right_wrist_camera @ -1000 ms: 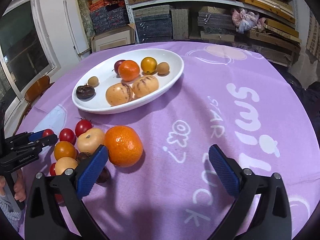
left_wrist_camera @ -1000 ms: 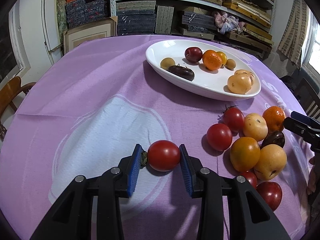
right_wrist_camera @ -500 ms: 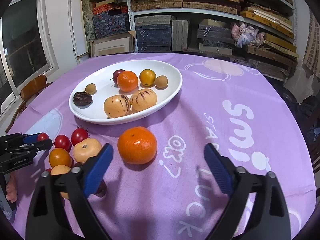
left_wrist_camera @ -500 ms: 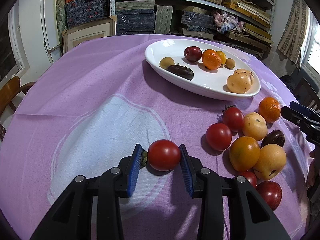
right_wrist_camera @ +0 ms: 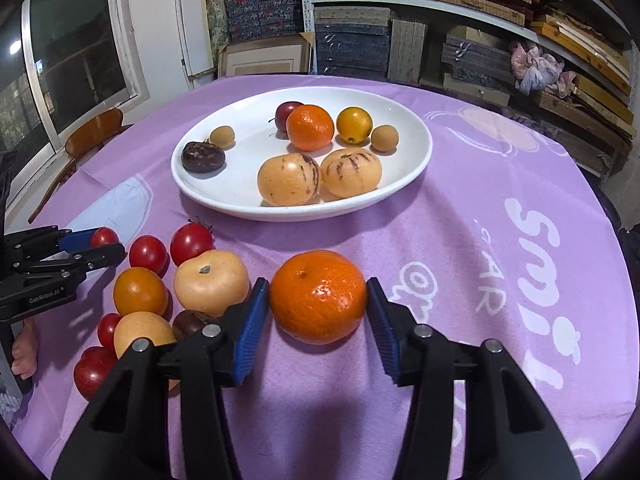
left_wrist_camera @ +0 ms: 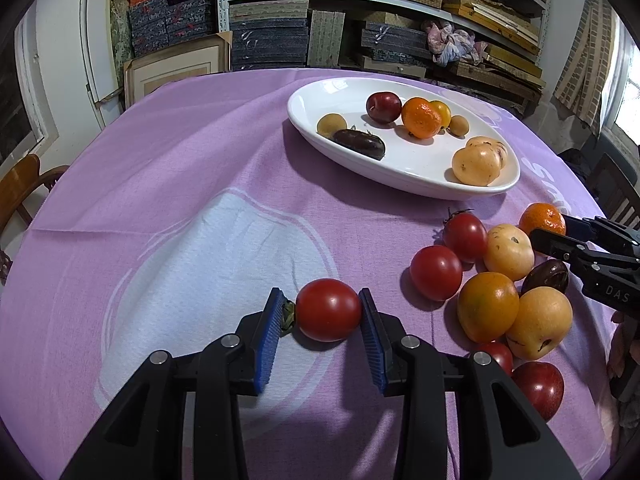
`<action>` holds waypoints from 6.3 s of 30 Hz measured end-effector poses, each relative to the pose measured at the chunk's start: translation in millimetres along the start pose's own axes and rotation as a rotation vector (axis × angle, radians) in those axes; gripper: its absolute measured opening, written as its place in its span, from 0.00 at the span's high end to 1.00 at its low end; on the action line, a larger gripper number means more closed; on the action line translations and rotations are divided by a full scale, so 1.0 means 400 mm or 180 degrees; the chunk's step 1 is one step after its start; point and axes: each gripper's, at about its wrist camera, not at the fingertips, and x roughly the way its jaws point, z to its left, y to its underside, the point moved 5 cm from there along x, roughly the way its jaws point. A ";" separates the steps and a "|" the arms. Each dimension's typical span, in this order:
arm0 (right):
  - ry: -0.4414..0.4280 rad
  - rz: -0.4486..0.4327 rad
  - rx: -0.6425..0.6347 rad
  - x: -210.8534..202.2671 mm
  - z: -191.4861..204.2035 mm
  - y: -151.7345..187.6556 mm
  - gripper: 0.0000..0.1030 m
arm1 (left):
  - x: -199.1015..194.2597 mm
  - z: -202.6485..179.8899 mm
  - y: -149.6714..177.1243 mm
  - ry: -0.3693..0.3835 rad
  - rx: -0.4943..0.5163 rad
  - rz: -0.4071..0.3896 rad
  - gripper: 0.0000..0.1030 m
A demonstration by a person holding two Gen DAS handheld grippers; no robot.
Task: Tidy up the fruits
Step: 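Grasp the mandarin orange with the right gripper while the left holds the tomato, then carry the tomato and mandarin onto the white plate and open both grippers, then move both open grippers back over the remaining fruit cluster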
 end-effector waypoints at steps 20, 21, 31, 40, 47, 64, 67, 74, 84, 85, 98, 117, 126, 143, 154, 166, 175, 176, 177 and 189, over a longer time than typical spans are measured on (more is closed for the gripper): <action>-0.0059 -0.0002 0.0137 -0.020 -0.017 0.021 0.53 | -0.001 -0.001 -0.001 0.0106 -0.0026 -0.0037 0.63; -0.0064 0.0001 0.0147 -0.021 -0.018 0.023 0.53 | -0.004 -0.002 -0.001 0.0103 -0.0022 -0.0052 0.63; -0.0103 -0.0097 0.0288 -0.056 -0.041 0.026 0.53 | -0.026 0.001 -0.010 0.0037 -0.0024 -0.0203 0.63; -0.0112 -0.0425 0.0382 -0.154 -0.061 -0.032 0.53 | -0.053 -0.030 -0.116 0.0052 0.0027 -0.0295 0.63; -0.0059 -0.0340 0.0358 -0.104 -0.080 -0.187 0.54 | -0.010 -0.161 -0.241 0.0223 0.0247 -0.0303 0.63; -0.0175 -0.0069 0.0505 0.140 -0.088 -0.303 0.54 | 0.183 -0.212 -0.277 0.0177 0.0341 -0.0038 0.64; -0.0105 -0.0054 0.0437 0.147 -0.084 -0.301 0.54 | 0.191 -0.220 -0.274 0.0134 0.0375 -0.0051 0.63; -0.0069 -0.0070 0.0484 0.169 -0.086 -0.304 0.44 | 0.191 -0.226 -0.269 -0.0013 0.0421 -0.0118 0.62; -0.0197 -0.0416 0.0770 0.037 -0.132 -0.279 0.32 | 0.070 -0.190 -0.268 -0.0247 0.0331 -0.0551 0.44; -0.0199 -0.0436 0.0770 0.020 -0.132 -0.269 0.29 | 0.055 -0.185 -0.264 -0.0249 0.0319 -0.0574 0.43; -0.0026 -0.0606 0.1052 -0.165 -0.141 -0.026 0.08 | -0.131 -0.128 -0.138 -0.0419 0.0235 -0.0862 0.29; 0.0281 -0.0774 0.0868 -0.190 -0.128 0.047 0.06 | -0.115 -0.129 -0.034 -0.0277 0.0118 -0.0709 0.23; 0.0266 -0.0811 0.0803 -0.200 -0.111 0.041 0.05 | -0.093 -0.136 -0.025 -0.0296 0.0186 -0.0649 0.22; 0.0247 -0.0796 0.0988 -0.202 -0.141 0.046 0.04 | -0.031 -0.066 -0.007 0.0276 -0.0203 -0.0138 0.17; 0.0207 -0.0754 0.1123 -0.196 -0.163 0.053 0.04 | 0.021 -0.095 -0.073 -0.0017 -0.0015 -0.0034 0.17; 0.0110 -0.0695 0.1356 -0.184 -0.197 0.064 0.04 | 0.043 -0.048 -0.076 0.0037 -0.0082 0.0275 0.12; 0.0089 -0.0697 0.1367 -0.188 -0.198 0.067 0.04 | -0.003 0.026 -0.054 0.0140 -0.0323 0.0267 0.13; 0.0092 -0.0692 0.1359 -0.187 -0.197 0.067 0.04 | -0.004 0.017 -0.057 0.0148 -0.0295 0.0248 0.13; 0.0096 -0.0689 0.1355 -0.186 -0.197 0.067 0.04 | -0.003 0.008 -0.060 0.0155 -0.0267 0.0238 0.13; 0.0078 -0.0660 0.1364 -0.180 -0.193 0.070 0.04 | 0.052 -0.046 -0.068 0.0271 -0.0458 0.0465 0.14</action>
